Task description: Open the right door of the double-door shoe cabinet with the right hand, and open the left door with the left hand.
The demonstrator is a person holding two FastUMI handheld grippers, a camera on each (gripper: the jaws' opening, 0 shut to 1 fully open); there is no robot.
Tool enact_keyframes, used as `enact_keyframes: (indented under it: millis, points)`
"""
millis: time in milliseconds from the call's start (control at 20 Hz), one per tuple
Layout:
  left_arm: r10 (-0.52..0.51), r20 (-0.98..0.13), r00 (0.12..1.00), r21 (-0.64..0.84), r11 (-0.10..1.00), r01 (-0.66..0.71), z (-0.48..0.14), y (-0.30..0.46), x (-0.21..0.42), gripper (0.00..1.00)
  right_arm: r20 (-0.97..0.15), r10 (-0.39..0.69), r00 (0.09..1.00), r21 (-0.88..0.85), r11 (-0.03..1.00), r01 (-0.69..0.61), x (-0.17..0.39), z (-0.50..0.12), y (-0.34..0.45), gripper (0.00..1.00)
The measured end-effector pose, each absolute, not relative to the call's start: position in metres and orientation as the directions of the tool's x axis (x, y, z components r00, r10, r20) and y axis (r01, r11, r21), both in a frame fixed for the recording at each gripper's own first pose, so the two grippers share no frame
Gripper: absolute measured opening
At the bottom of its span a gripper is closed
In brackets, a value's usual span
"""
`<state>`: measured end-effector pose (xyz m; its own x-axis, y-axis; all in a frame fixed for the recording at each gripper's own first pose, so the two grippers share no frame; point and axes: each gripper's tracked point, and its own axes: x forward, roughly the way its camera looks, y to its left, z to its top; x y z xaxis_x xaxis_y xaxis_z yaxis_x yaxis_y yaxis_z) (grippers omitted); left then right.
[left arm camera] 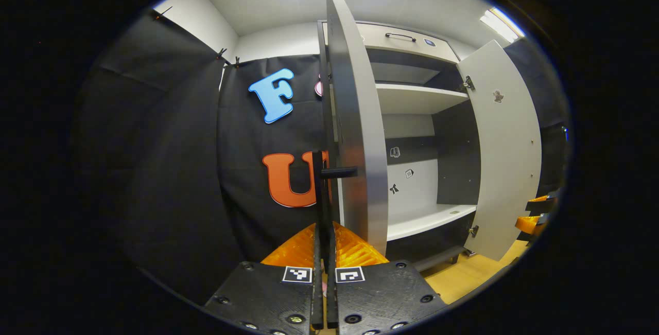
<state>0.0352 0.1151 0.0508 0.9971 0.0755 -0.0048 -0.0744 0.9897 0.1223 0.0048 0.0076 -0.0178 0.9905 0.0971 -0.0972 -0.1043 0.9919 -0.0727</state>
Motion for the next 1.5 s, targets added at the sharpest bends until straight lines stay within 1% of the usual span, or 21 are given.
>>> enact_keyframes:
  millis: [150, 200, 250, 300, 400, 550, 700, 800, 900, 950, 1000, 1050, 1100, 1150, 1200, 1250, 1500]
  points:
    - [0.139, 0.020, 0.990, 0.207, 0.968, -0.140, 0.048, 0.117, 0.005, 0.00, -0.094, 0.041, 0.995, -0.084, 0.995, -0.049, 0.004, -0.022, -0.005, 0.94]
    - [0.117, 0.011, 0.993, 0.188, 0.975, -0.117, 0.043, 0.103, -0.001, 0.00, -0.086, 0.021, 0.996, -0.087, 0.996, -0.028, 0.002, -0.021, -0.010, 0.94]
    - [0.073, 0.007, 0.997, 0.145, 0.987, -0.073, 0.037, 0.082, -0.005, 0.01, -0.076, 0.013, 0.997, -0.086, 0.996, -0.019, 0.003, -0.020, -0.011, 0.95]
    - [0.032, 0.004, 0.999, 0.092, 0.995, -0.033, 0.032, 0.061, -0.004, 0.01, -0.066, 0.006, 0.998, -0.083, 0.996, -0.011, 0.002, -0.017, -0.012, 0.97]
    - [-0.026, 0.007, 1.000, -0.001, 1.000, 0.026, 0.016, 0.021, 0.002, 0.00, -0.051, 0.000, 0.999, -0.082, 0.997, -0.005, 0.002, -0.014, -0.012, 0.95]
    - [-0.052, 0.030, 0.998, -0.040, 0.998, 0.053, 0.002, -0.013, 0.027, 0.00, -0.052, 0.026, 0.998, -0.064, 0.997, -0.030, -0.004, -0.016, -0.005, 0.95]
    - [-0.032, 0.044, 0.999, -0.064, 0.997, 0.035, -0.005, -0.023, 0.041, 0.00, -0.047, 0.039, 0.998, -0.058, 0.997, -0.041, -0.013, -0.015, 0.000, 0.95]
    - [-0.053, 0.036, 0.998, -0.081, 0.995, 0.055, -0.009, -0.033, 0.043, 0.00, -0.047, 0.031, 0.998, -0.065, 0.997, -0.034, -0.017, -0.014, -0.002, 0.95]
    - [-0.080, 0.030, 0.996, -0.091, 0.993, 0.082, -0.009, -0.042, 0.042, 0.07, -0.041, 0.029, 0.999, -0.061, 0.998, -0.031, -0.022, -0.012, -0.003, 0.95]
    - [-0.090, 0.033, 0.995, -0.083, 0.992, 0.092, -0.009, -0.046, 0.040, 0.18, -0.035, 0.027, 0.999, -0.057, 0.998, -0.029, -0.024, -0.011, -0.003, 0.95]
    - [-0.091, 0.045, 0.995, -0.067, 0.993, 0.094, -0.007, -0.048, 0.037, 0.27, -0.032, 0.027, 0.999, -0.053, 0.998, -0.029, -0.024, -0.010, -0.003, 0.95]
    - [-0.091, 0.058, 0.994, -0.045, 0.995, 0.094, -0.004, -0.050, 0.035, 0.48, -0.032, 0.026, 0.999, -0.051, 0.998, -0.027, -0.024, -0.011, -0.003, 0.95]
    - [-0.087, 0.071, 0.994, -0.024, 0.996, 0.088, -0.001, -0.050, 0.034, 0.60, -0.033, 0.024, 0.999, -0.051, 0.998, -0.026, -0.026, -0.011, -0.003, 0.95]
    - [-0.078, 0.083, 0.993, -0.005, 0.997, 0.078, 0.003, -0.051, 0.032, 0.94, -0.030, 0.022, 0.999, -0.049, 0.999, -0.024, -0.027, -0.010, -0.003, 0.95]
    - [-0.080, 0.092, 0.992, 0.009, 0.997, 0.080, 0.005, -0.053, 0.032, 0.90, -0.025, 0.023, 0.999, -0.047, 0.999, -0.025, -0.028, -0.009, -0.003, 0.95]
    - [-0.087, 0.098, 0.991, 0.015, 0.996, 0.086, 0.006, -0.057, 0.030, 0.95, -0.023, 0.025, 0.999, -0.046, 0.999, -0.026, -0.028, -0.009, -0.002, 0.95]
    - [-0.095, 0.099, 0.991, 0.025, 0.995, 0.093, 0.011, -0.064, 0.026, 0.95, -0.012, 0.029, 1.000, -0.043, 0.999, -0.029, -0.029, -0.006, 0.000, 0.95]
